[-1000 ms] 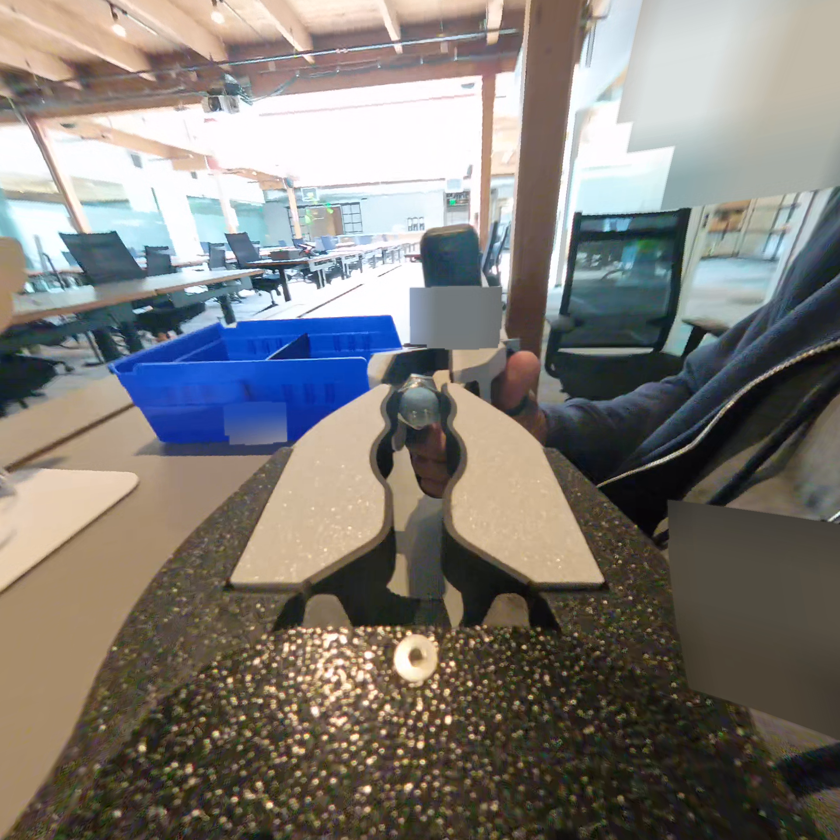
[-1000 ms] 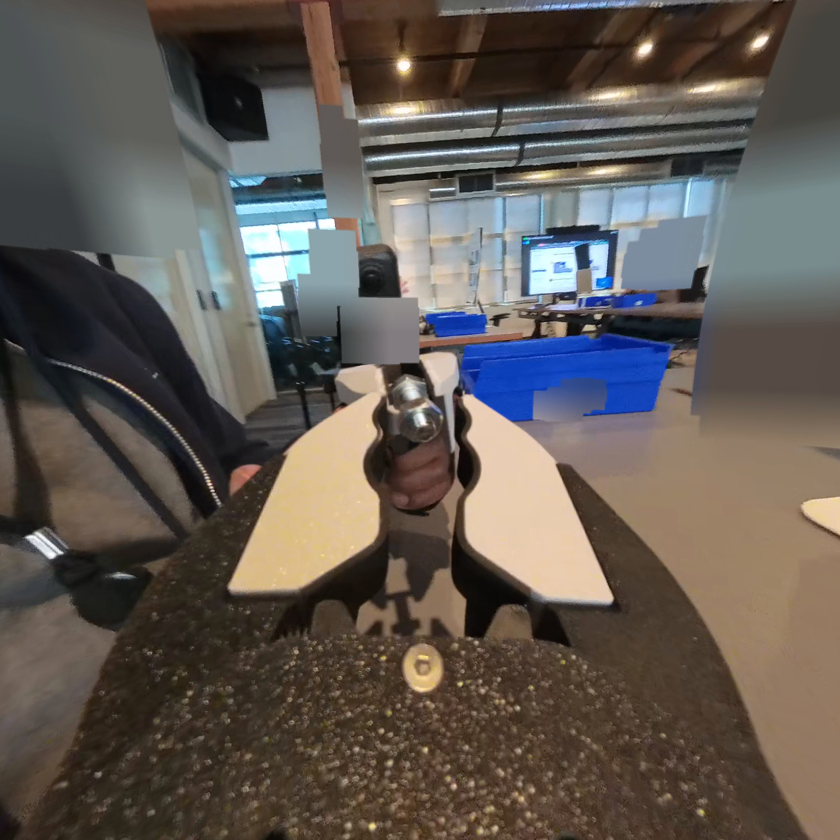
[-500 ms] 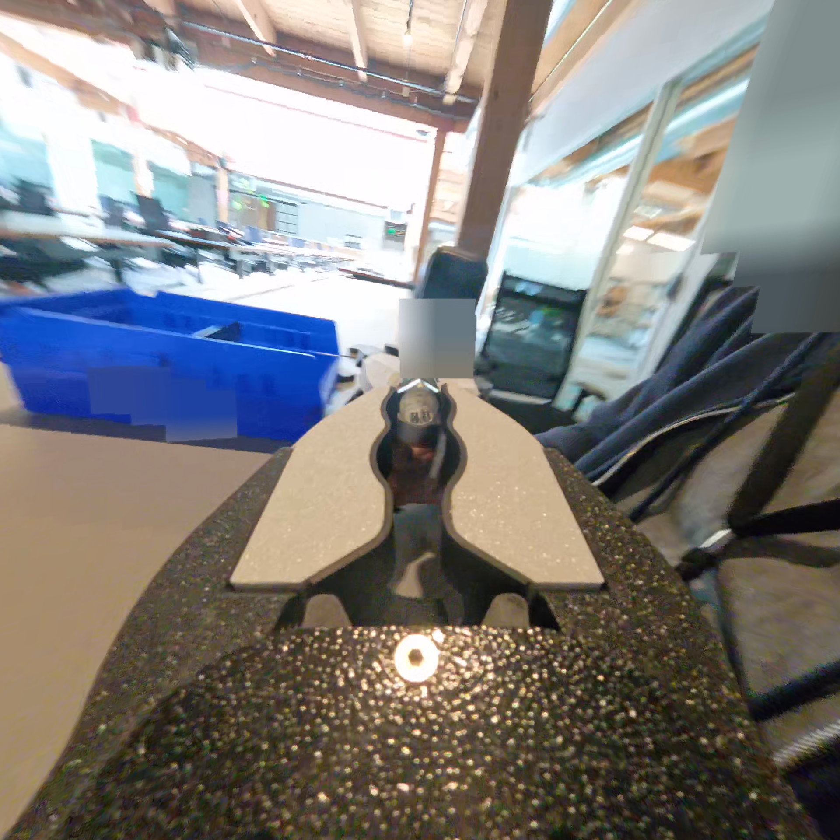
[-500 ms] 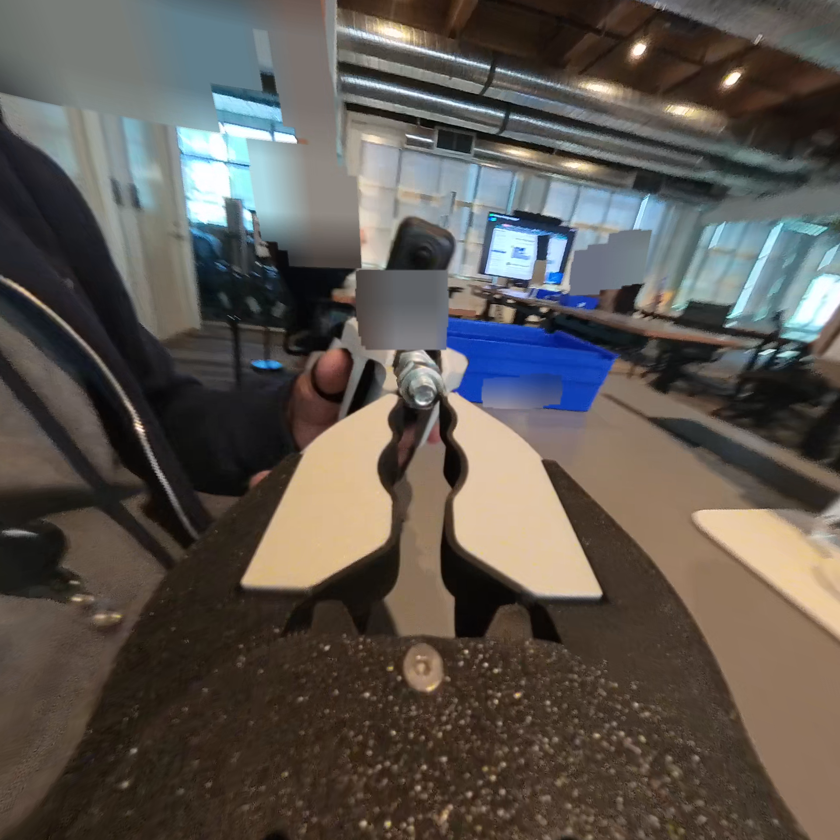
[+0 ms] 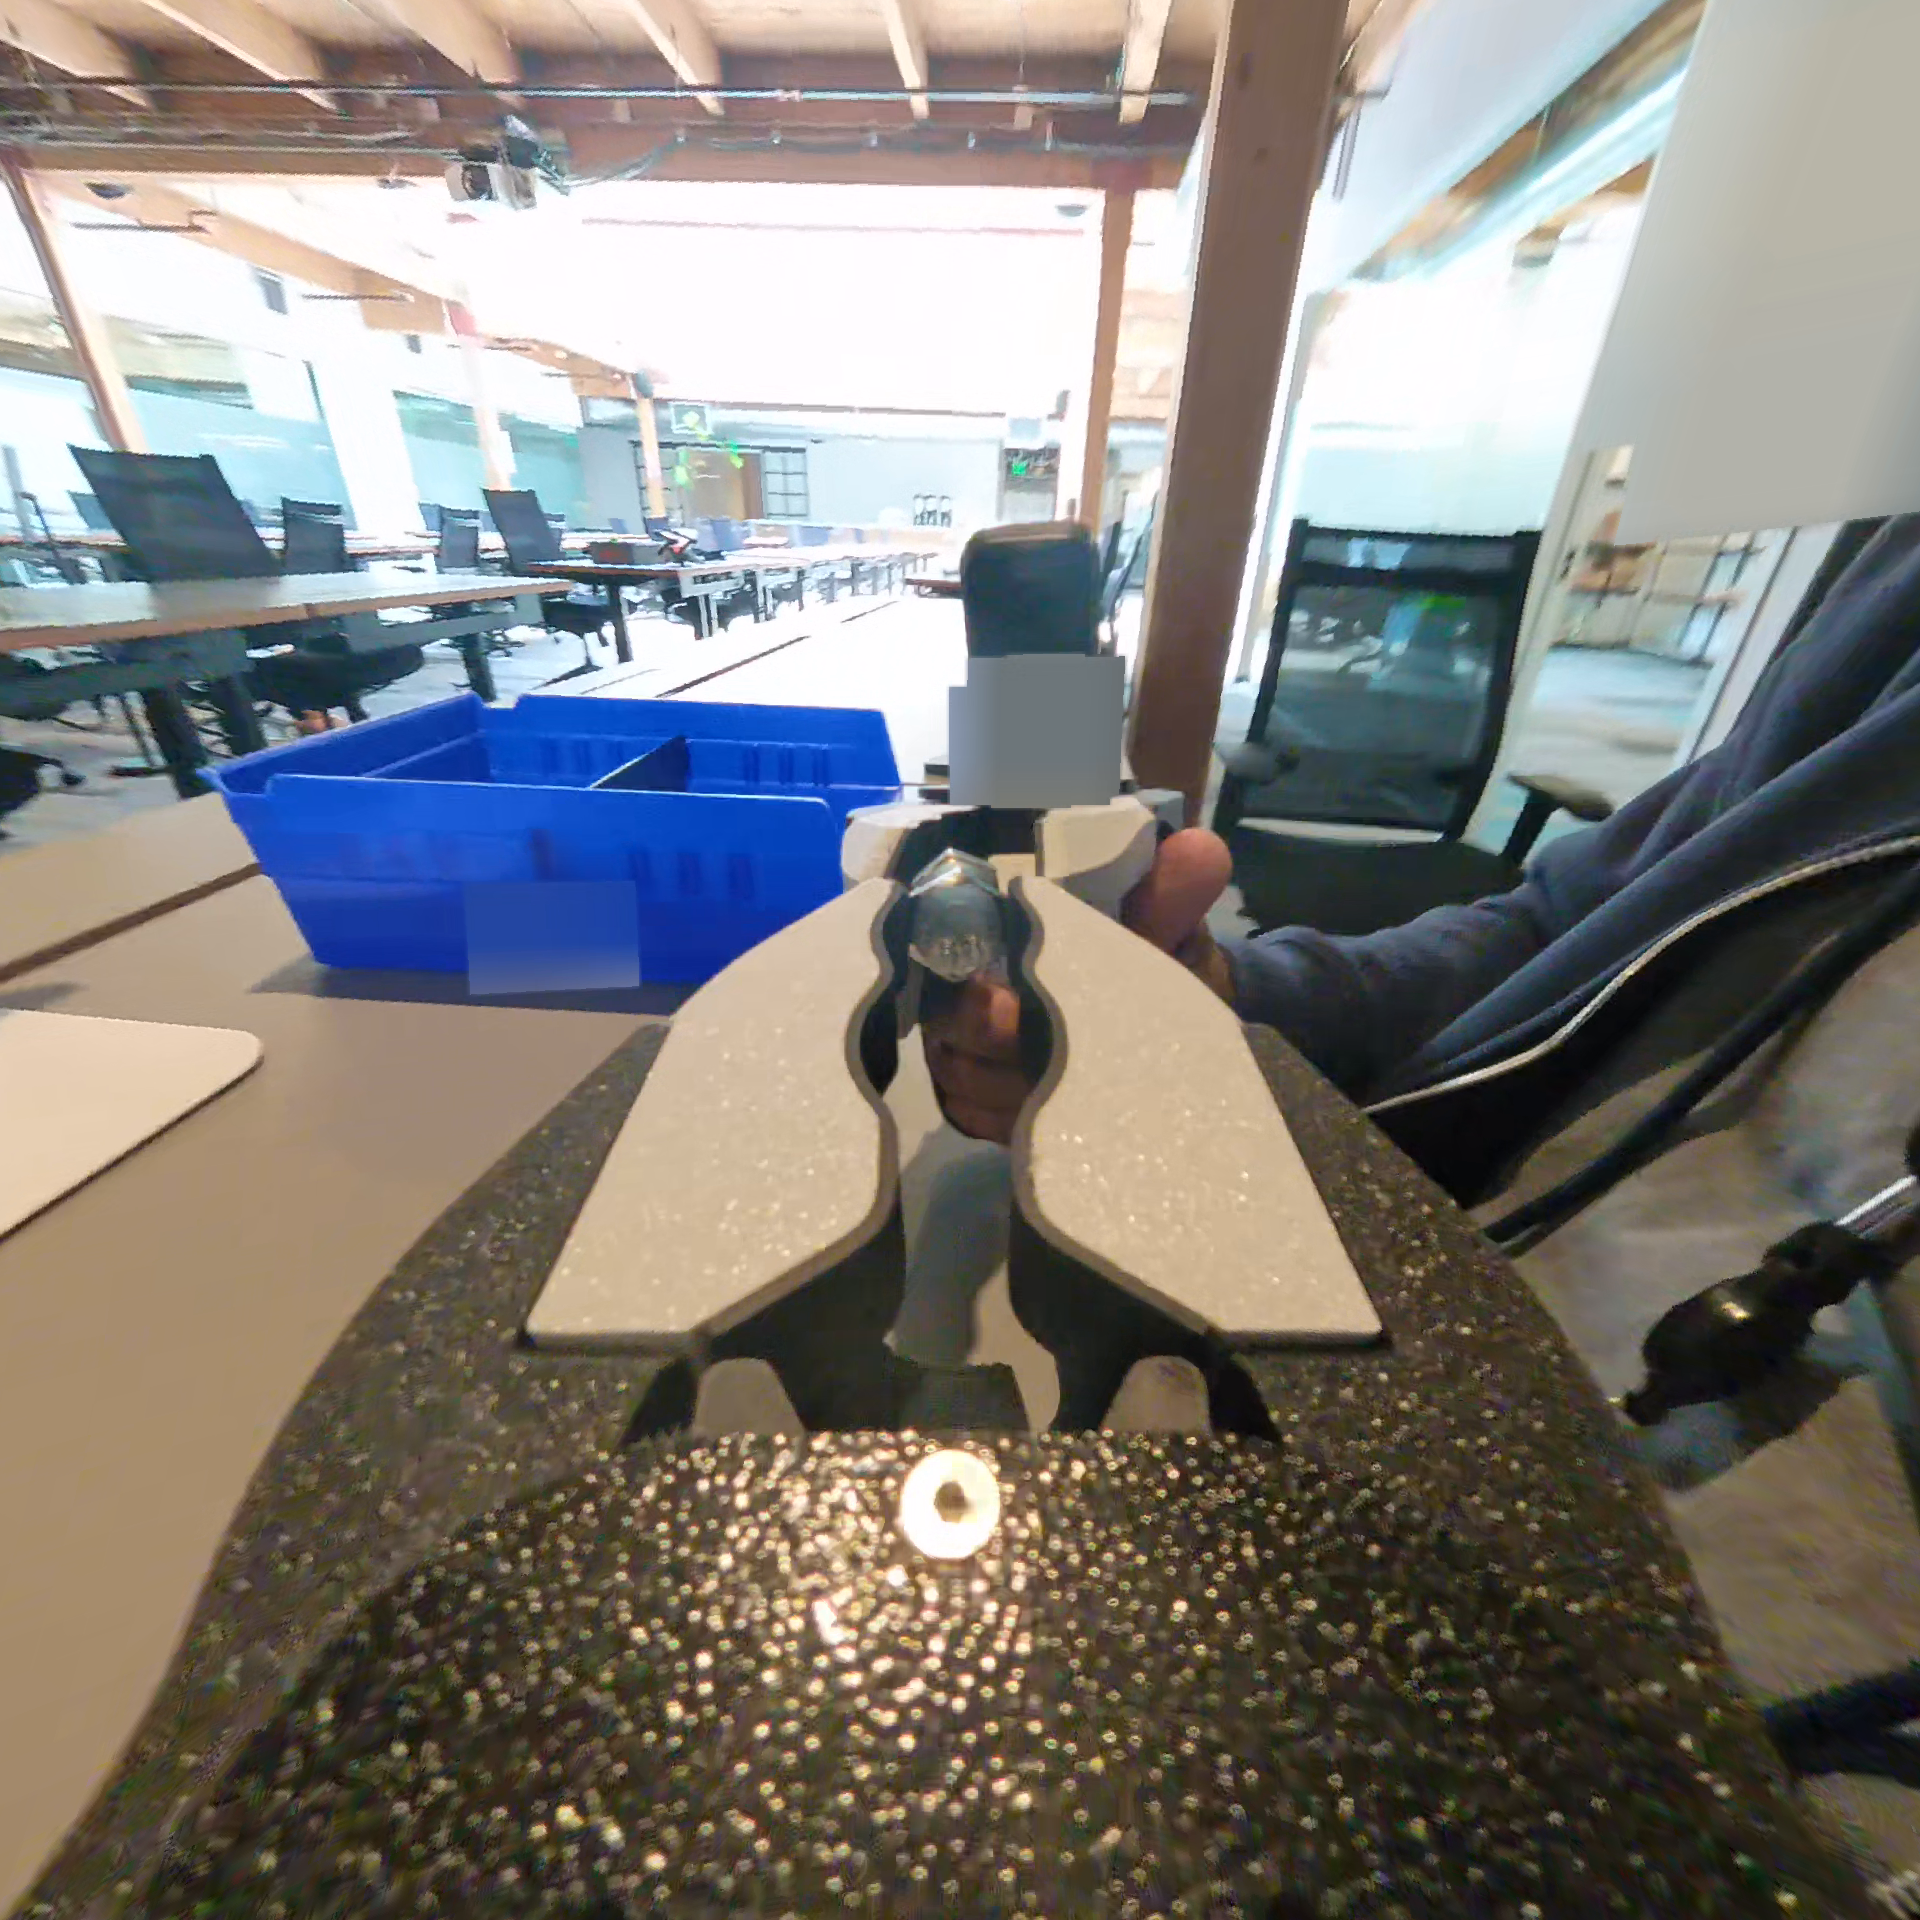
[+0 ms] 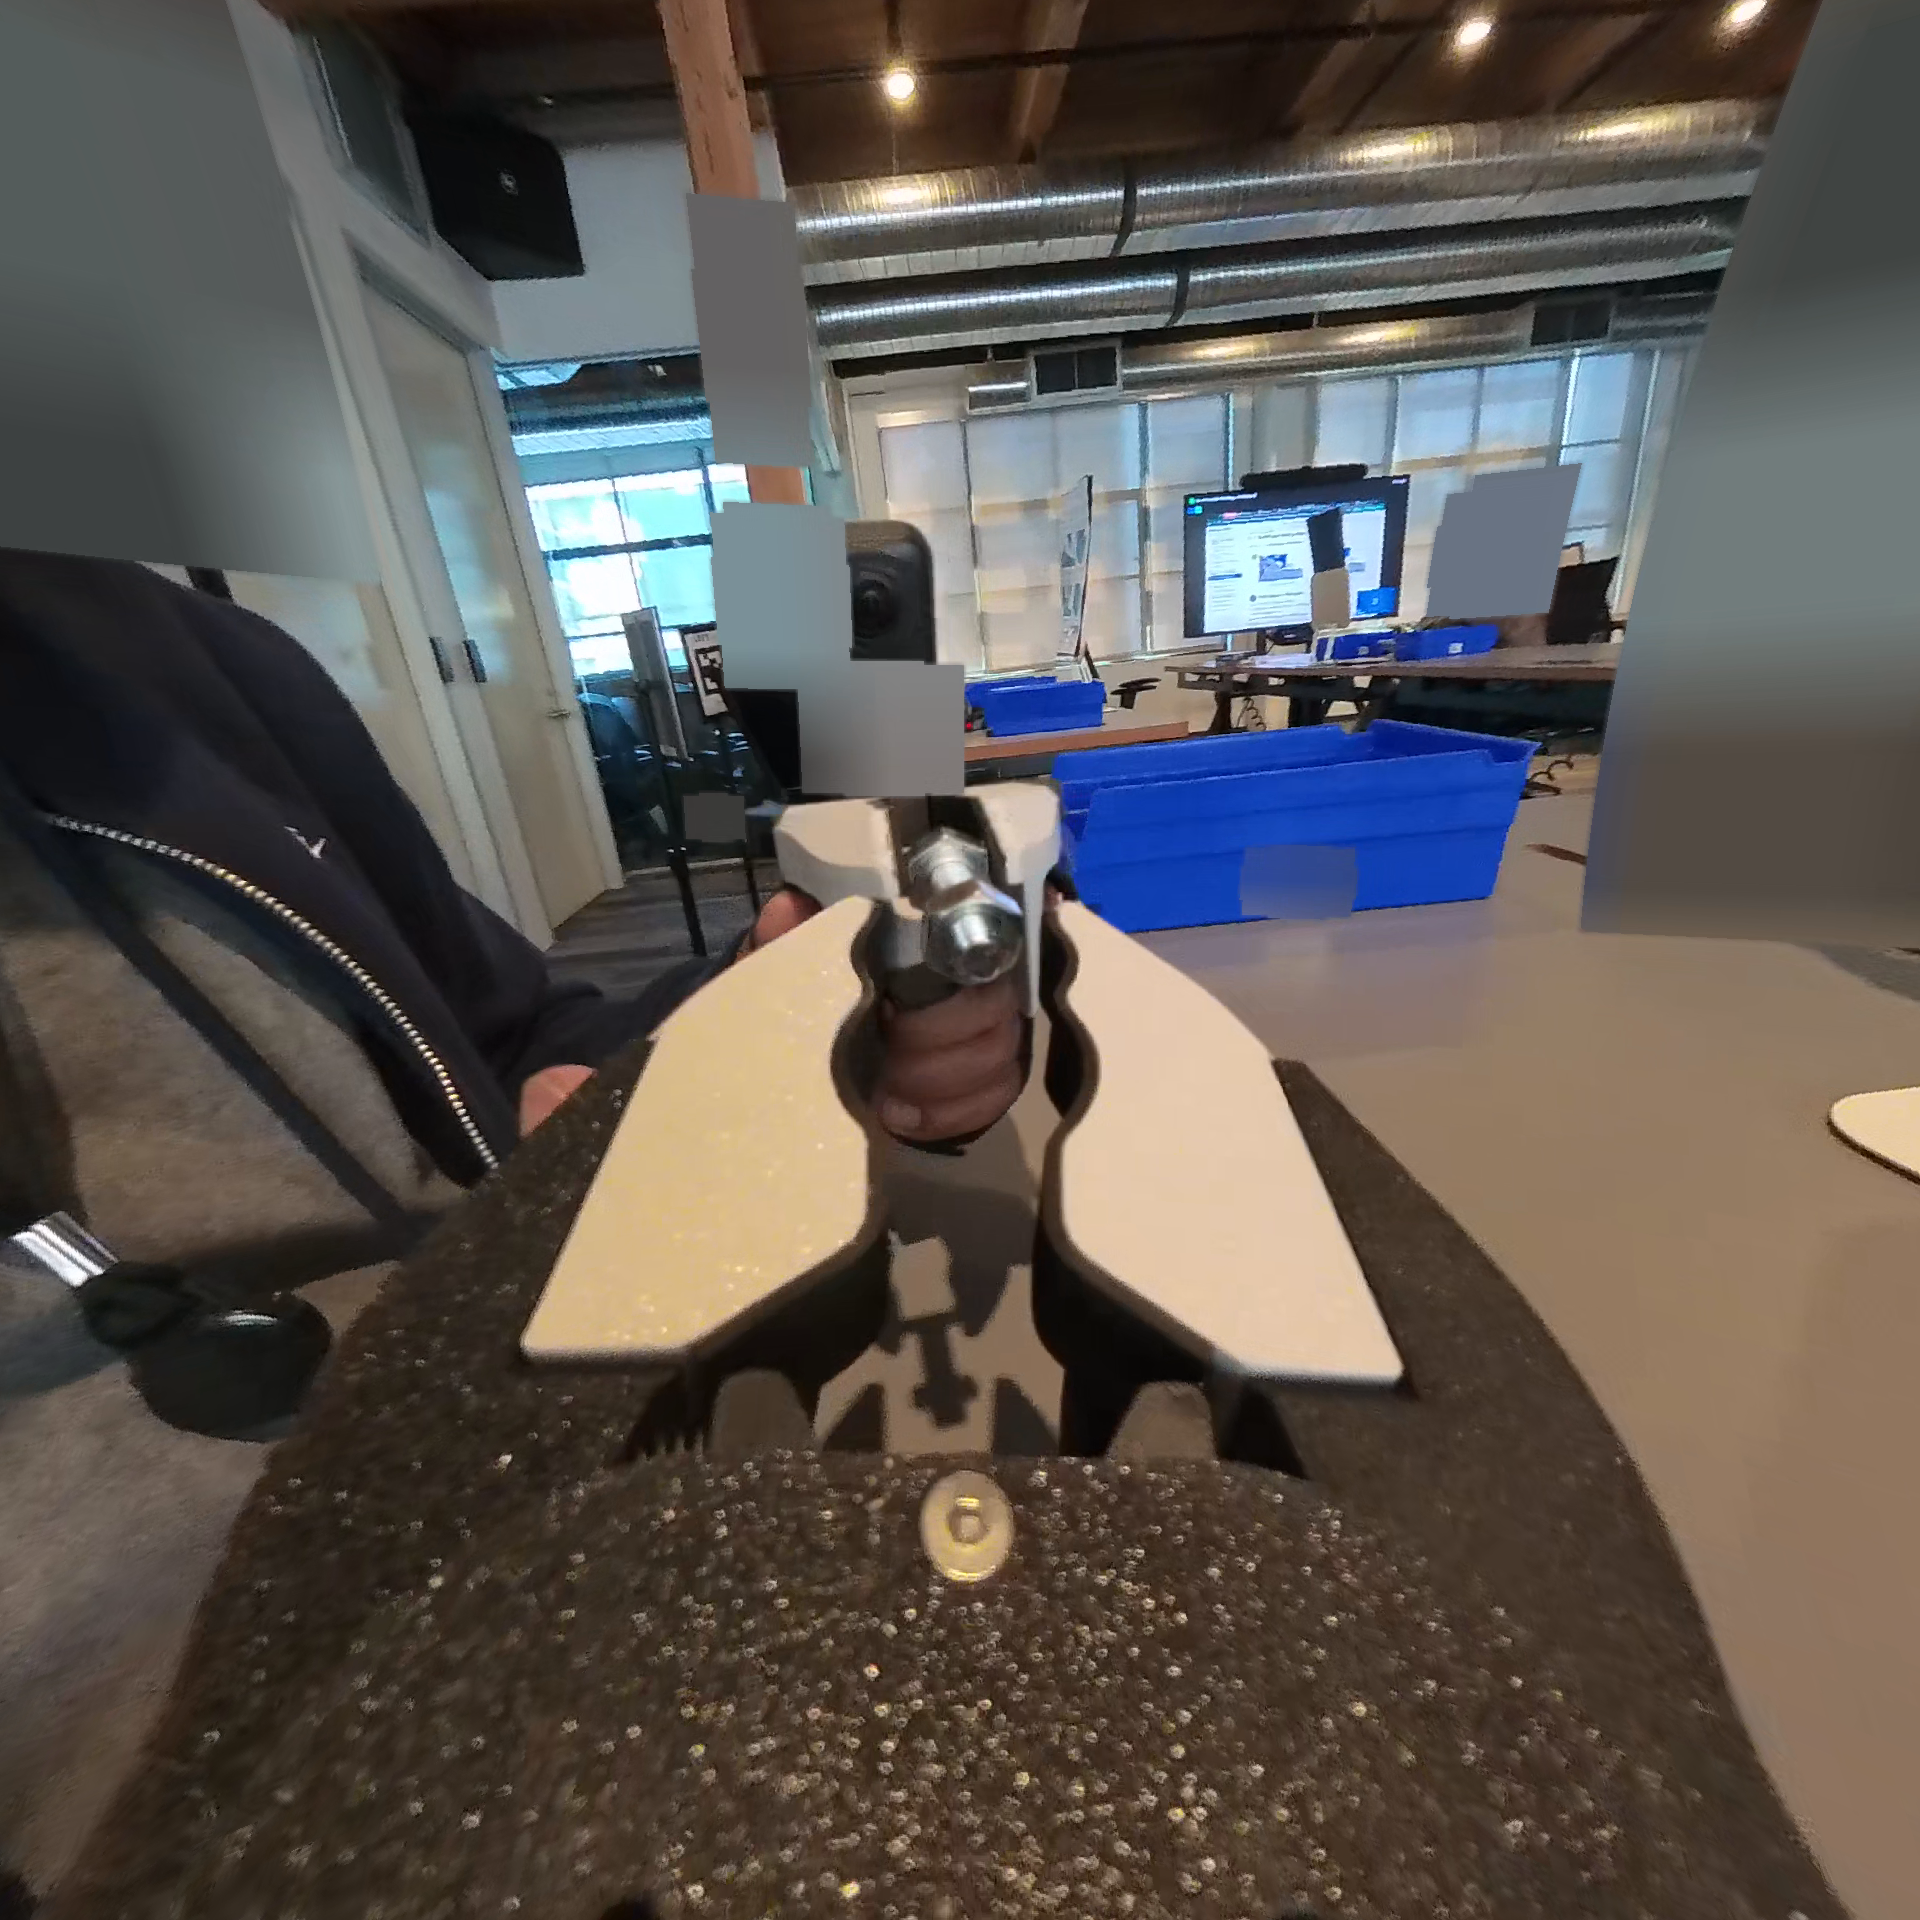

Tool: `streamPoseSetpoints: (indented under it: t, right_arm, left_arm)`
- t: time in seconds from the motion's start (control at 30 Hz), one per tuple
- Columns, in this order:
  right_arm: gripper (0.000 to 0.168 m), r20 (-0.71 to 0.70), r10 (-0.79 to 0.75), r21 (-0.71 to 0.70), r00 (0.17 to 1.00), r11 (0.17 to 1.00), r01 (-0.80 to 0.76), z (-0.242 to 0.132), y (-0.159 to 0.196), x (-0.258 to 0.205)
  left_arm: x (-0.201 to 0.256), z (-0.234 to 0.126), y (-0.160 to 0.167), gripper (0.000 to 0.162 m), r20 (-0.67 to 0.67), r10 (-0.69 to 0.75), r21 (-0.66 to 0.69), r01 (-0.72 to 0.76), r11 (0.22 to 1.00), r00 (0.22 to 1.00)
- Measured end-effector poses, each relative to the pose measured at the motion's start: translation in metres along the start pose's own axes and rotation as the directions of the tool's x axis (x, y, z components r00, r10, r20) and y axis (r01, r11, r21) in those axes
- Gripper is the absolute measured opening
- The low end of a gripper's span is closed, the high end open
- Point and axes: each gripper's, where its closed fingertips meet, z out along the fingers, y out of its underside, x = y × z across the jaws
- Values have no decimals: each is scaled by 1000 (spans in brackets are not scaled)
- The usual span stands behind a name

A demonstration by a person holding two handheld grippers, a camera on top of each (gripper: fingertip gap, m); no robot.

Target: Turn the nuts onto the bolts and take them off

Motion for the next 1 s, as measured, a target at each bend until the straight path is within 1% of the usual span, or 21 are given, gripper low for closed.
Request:
streamPoseSetpoints:
  t: [0.07,0.13,0.17,0.23,0.33,0.4,0.47,0.53,0.6,0.7,0.8,0.9,1.0]
  right_arm:
    - [18,13,6,-13,1000,1000,-6,1,2,-1]
    - [17,6,-21,-28,1000,999,21,1,4,-1]
    - [17,-6,-54,-34,999,998,54,1,4,-1]
    - [17,-48,-168,-47,985,985,166,1,3,-2]
    - [17,-113,-394,-84,912,918,386,3,2,-5]
    - [17,-132,-441,-100,888,897,430,4,2,-5]
    - [18,-118,-403,-75,908,915,396,3,0,-8]
    - [27,-109,-319,-28,941,948,318,1,-5,-7]
    - [30,-95,-220,-6,971,975,220,-1,-6,-3]
    - [25,-42,-79,11,996,997,79,-1,-3,0]
    - [22,18,36,30,999,999,-37,-1,-2,-1]
    - [18,64,100,37,993,994,-103,-1,-1,-2]
    - [17,69,98,28,993,995,-100,-1,0,-3]
  left_arm:
    - [2,1,1,17,8,42,-12,-42,999,999]
    - [3,1,1,17,-1,40,-11,-40,999,999]
    - [3,1,1,17,-17,6,-10,-6,1000,1000]
    - [3,0,2,17,-76,-124,1,124,992,989]
    - [5,-2,1,17,-198,-336,16,345,938,921]
    - [5,-3,1,17,-225,-384,17,397,917,896]
    - [5,-3,0,17,-210,-347,27,360,933,914]
    - [3,-3,-1,17,-152,-269,33,277,960,951]
    - [1,-3,-2,17,-105,-198,36,202,979,975]
    - [0,-3,-4,18,-53,-106,41,109,993,993]
    - [1,-3,-5,17,-24,-33,43,34,999,999]
    - [3,-2,-5,17,-13,5,36,-5,999,1000]
    - [3,-1,-3,17,-5,23,19,-23,1000,1000]
